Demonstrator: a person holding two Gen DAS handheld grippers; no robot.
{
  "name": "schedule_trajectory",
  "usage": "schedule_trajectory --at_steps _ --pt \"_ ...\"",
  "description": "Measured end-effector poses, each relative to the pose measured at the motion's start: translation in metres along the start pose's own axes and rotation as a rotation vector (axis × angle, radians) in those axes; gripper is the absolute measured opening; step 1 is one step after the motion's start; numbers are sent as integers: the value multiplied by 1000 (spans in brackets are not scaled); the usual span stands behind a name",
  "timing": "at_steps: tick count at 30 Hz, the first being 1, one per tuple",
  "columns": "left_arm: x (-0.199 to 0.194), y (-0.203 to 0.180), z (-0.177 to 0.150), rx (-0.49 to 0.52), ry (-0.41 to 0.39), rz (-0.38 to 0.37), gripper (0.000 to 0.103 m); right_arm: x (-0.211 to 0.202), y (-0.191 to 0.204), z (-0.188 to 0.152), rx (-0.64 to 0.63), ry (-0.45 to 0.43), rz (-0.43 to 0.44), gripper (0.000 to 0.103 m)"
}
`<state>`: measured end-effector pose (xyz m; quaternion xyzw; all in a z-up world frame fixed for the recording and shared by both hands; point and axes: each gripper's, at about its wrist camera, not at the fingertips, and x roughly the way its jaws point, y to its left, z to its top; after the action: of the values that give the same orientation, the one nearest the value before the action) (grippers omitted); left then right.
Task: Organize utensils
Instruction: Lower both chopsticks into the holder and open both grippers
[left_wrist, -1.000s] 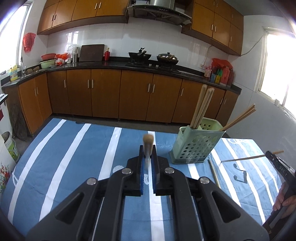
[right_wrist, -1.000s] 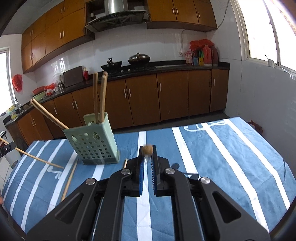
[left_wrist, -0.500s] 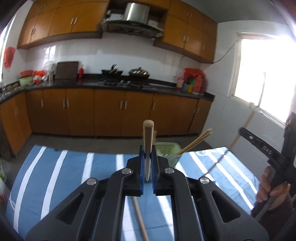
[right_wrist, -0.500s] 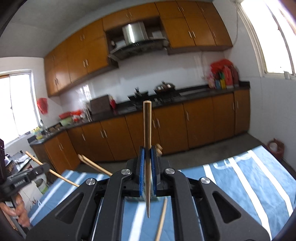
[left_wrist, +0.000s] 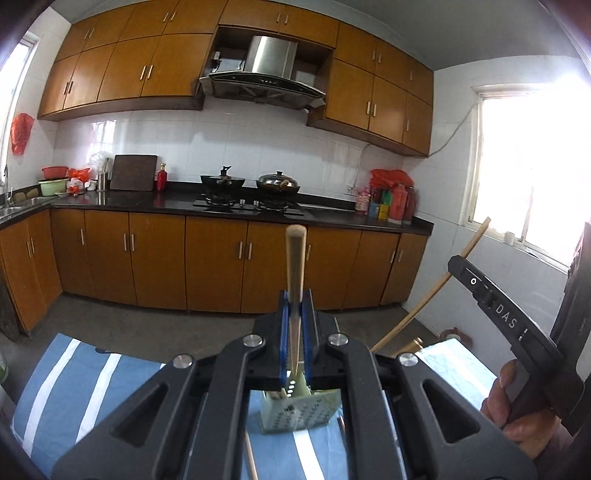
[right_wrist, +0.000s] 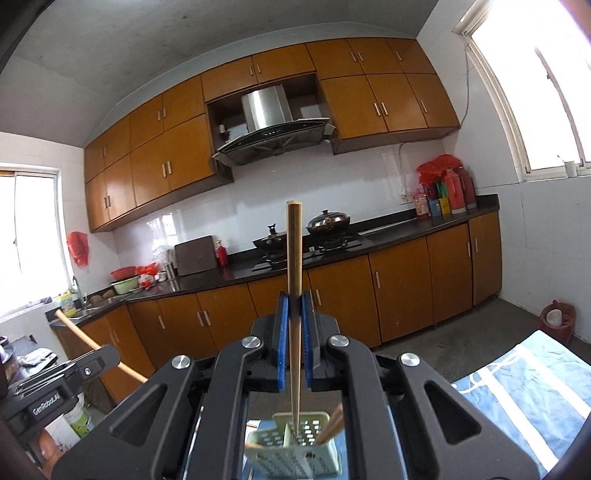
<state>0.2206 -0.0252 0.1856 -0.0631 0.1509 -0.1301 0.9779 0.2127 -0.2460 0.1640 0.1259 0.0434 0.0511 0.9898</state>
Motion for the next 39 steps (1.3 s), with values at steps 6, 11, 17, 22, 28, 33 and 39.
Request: schedule_trajectory --at_steps 6,11,17,22,28,33,39 --pt "28 7 -14 -7 48 16 7 26 3 -25 -29 60 -26 8" --pt "43 12 -25 -10 86 11 8 36 1 -41 -25 111 -30 8" --pt "53 17 -32 -22 119 9 8 36 2 -45 -24 149 -22 9" --pt "43 20 -28 -26 102 13 13 23 -3 -39 -31 134 -34 33" --pt "11 25 -29 -39 79 20 21 -9 -19 -33 -15 124 -58 33" --pt "-20 40 -57 -38 108 49 25 -33 -39 -54 -6 198 -94 35" --pt "-20 67 -127 -51 268 112 26 -35 -56 -133 -8 450 -109 35"
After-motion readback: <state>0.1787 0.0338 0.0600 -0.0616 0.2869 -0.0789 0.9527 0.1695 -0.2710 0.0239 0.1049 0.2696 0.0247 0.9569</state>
